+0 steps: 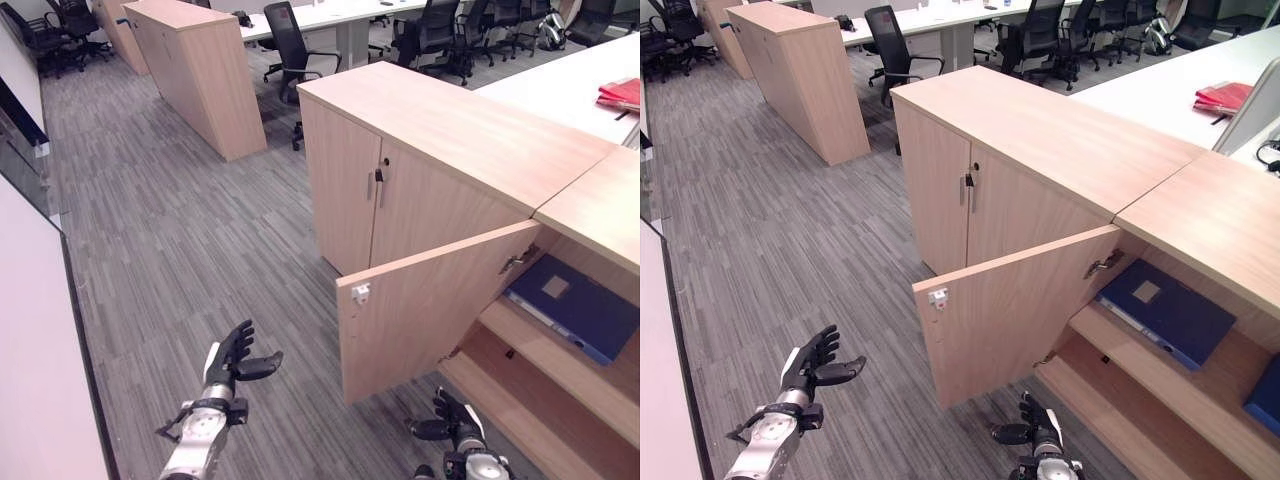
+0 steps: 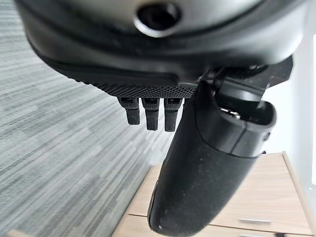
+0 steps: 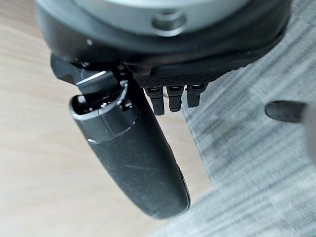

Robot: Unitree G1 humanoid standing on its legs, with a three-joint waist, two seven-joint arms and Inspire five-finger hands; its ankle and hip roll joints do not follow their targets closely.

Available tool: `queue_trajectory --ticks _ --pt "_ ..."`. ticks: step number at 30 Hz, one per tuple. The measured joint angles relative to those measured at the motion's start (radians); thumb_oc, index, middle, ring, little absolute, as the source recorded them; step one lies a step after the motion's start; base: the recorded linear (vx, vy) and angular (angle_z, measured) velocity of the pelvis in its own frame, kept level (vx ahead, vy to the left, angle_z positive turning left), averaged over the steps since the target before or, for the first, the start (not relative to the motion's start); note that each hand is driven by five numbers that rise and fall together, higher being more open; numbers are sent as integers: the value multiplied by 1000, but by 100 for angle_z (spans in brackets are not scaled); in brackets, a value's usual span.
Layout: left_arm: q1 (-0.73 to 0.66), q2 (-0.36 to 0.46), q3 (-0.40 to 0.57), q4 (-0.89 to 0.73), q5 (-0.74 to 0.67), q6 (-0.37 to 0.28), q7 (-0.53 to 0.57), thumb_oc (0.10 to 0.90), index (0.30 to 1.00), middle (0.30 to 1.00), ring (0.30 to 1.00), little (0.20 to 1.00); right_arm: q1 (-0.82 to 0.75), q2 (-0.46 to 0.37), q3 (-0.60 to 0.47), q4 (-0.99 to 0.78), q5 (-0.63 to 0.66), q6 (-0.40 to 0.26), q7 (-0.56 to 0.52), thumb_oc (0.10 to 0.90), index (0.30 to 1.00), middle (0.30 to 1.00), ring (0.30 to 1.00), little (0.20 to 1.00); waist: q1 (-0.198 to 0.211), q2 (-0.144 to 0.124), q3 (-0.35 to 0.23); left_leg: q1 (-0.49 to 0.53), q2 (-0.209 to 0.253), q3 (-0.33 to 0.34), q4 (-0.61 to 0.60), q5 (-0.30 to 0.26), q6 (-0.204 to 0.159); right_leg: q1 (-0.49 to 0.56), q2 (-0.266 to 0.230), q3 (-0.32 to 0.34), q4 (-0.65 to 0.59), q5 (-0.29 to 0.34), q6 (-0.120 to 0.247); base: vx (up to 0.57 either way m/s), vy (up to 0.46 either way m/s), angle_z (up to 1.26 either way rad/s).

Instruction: Put the empty folder in the office cabinet

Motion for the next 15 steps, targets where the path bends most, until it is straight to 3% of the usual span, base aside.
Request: queue_trajectory --ticks 4,9,15 --pt "11 -5 -2 -2 -1 2 -1 800 900 900 900 900 -11 -51 12 -3 -1 0 1 800 900 900 900 900 -5 14 -13 34 38 26 -35 16 -20 44 51 10 -89 40 -13 28 -75 -21" --pt "5 -7 -4 -3 -1 2 -2 800 900 900 900 900 2 -62 32 -3 -2 1 10 800 900 900 900 900 -21 14 -17 56 43 26 -52 22 -25 74 60 7 -122 56 -16 27 -52 -3" --pt "-29 -8 -12 -3 -2 12 -1 800 900 900 900 900 31 -45 77 -11 -4 5 43 800 900 900 900 900 -45 38 -35 63 41 28 -51 22 -24 76 58 12 -123 62 -22 19 -80 -1"
